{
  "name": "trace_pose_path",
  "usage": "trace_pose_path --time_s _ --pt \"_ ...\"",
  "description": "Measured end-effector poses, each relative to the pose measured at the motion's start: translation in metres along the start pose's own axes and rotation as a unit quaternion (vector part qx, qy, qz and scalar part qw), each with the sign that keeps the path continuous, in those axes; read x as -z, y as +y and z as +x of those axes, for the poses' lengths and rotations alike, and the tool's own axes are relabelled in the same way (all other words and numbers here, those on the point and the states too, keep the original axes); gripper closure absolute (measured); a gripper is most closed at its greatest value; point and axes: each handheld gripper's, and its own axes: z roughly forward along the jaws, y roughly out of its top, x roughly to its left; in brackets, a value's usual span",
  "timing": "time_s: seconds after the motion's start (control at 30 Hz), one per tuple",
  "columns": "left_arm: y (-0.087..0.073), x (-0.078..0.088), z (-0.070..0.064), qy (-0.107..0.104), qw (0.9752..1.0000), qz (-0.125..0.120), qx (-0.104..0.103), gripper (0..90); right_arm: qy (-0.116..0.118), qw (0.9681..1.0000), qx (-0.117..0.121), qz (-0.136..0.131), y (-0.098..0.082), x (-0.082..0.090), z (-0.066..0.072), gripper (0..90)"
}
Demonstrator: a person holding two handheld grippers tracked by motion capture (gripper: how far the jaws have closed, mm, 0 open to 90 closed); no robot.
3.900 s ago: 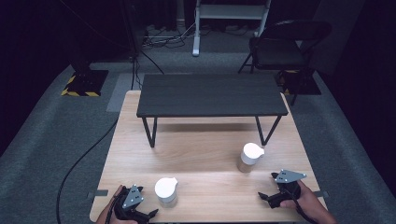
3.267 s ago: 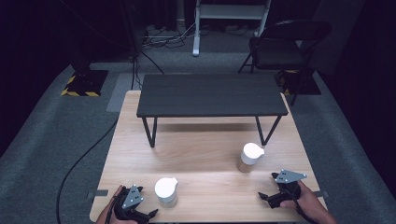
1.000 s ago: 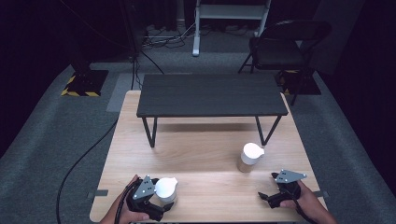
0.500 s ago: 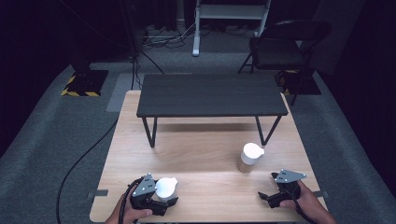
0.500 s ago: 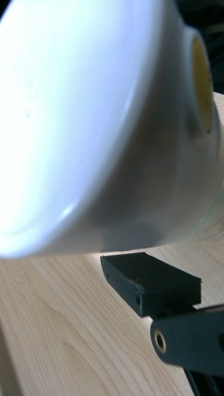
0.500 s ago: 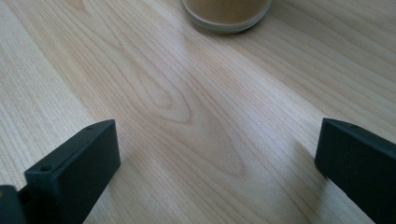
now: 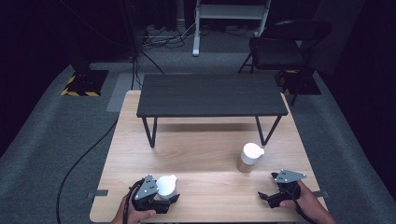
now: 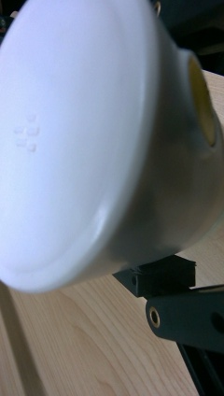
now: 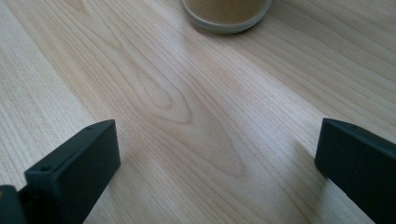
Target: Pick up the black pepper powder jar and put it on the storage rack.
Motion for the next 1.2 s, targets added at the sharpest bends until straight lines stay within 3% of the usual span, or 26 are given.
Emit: trace_pose_path --time_s 0.5,0.93,1.2 --pt "0.006 0.005 -0.004 0.016 0.9998 -0.005 0.008 30.1 0.000 1.0000 0.000 0.000 0.000 0.000 0.000 0.0" --pt "0.029 0.005 -0.004 0.021 0.9997 -0.008 0.006 30.3 0.000 1.0000 0.000 0.000 0.000 0.000 0.000 0.0" --pt "0.038 0.004 -0.005 0.035 0.9992 -0.018 0.008 30.3 0.000 1.0000 0.000 0.000 0.000 0.000 0.000 0.0"
